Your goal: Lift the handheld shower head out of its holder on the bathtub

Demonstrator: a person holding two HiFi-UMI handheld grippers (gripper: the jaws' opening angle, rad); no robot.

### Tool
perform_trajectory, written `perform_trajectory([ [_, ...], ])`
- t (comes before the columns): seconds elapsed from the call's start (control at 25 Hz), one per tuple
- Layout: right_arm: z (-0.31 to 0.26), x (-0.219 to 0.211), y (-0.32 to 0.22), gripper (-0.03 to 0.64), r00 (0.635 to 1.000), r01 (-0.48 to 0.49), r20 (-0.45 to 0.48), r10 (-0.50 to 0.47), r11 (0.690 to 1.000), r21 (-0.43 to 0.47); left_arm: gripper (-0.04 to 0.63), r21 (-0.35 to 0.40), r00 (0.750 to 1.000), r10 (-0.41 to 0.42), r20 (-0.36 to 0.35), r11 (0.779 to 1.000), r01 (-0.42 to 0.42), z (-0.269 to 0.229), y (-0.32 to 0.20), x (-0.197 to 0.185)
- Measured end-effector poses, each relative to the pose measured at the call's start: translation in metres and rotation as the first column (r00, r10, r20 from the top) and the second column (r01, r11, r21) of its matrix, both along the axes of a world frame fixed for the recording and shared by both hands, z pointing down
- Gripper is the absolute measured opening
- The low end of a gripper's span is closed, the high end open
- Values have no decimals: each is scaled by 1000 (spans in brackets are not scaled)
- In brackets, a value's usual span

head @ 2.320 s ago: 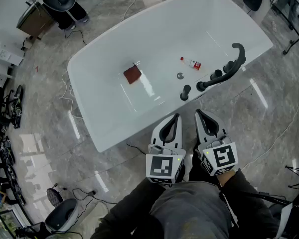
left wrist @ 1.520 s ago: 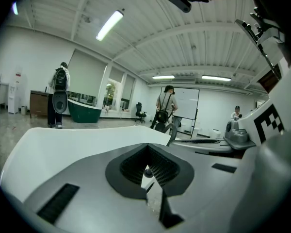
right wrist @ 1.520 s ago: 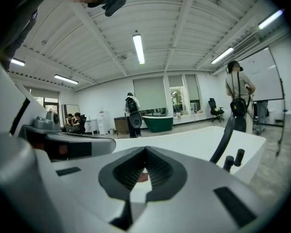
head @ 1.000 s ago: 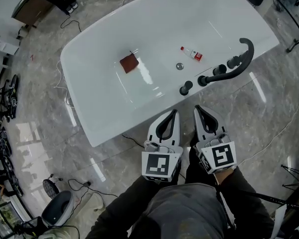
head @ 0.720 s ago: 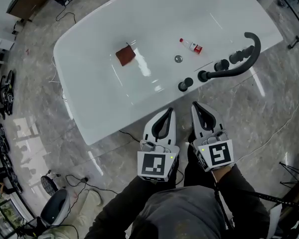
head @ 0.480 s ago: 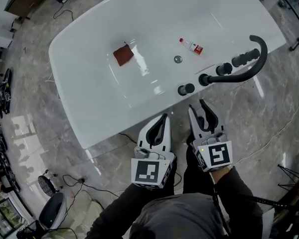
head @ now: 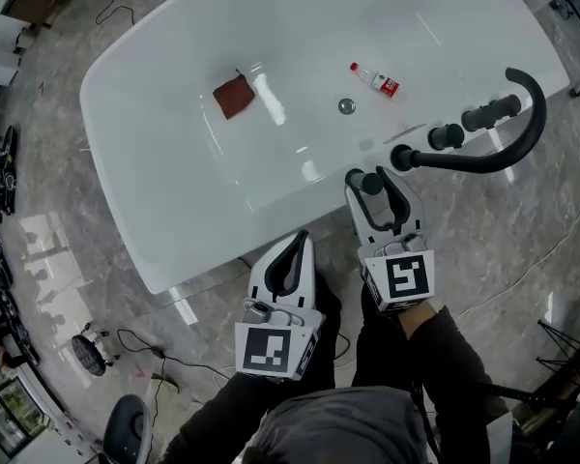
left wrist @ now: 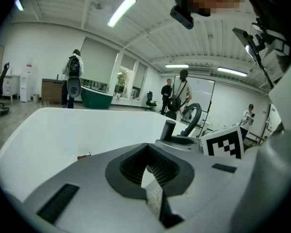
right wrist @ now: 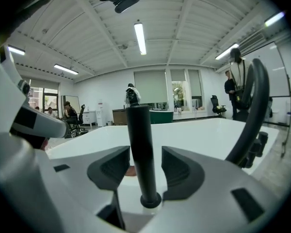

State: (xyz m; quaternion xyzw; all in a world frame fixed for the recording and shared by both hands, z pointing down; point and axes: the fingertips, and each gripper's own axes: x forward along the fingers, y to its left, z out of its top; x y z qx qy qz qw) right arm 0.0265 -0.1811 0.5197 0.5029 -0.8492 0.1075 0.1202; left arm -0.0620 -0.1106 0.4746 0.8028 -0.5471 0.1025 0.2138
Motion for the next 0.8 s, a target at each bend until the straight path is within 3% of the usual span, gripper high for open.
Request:
perform_trajectory([
  [0.56, 29, -6, -13, 202, 999, 15, -28, -16, 1000, -23, 3, -27, 1000, 14, -2, 1000, -14, 13, -4, 5],
  [0.8, 30, -10, -14, 141, 998, 20, -59, -21, 1000, -10, 3, -41, 1000, -2, 4, 999, 2, 12, -5, -1],
])
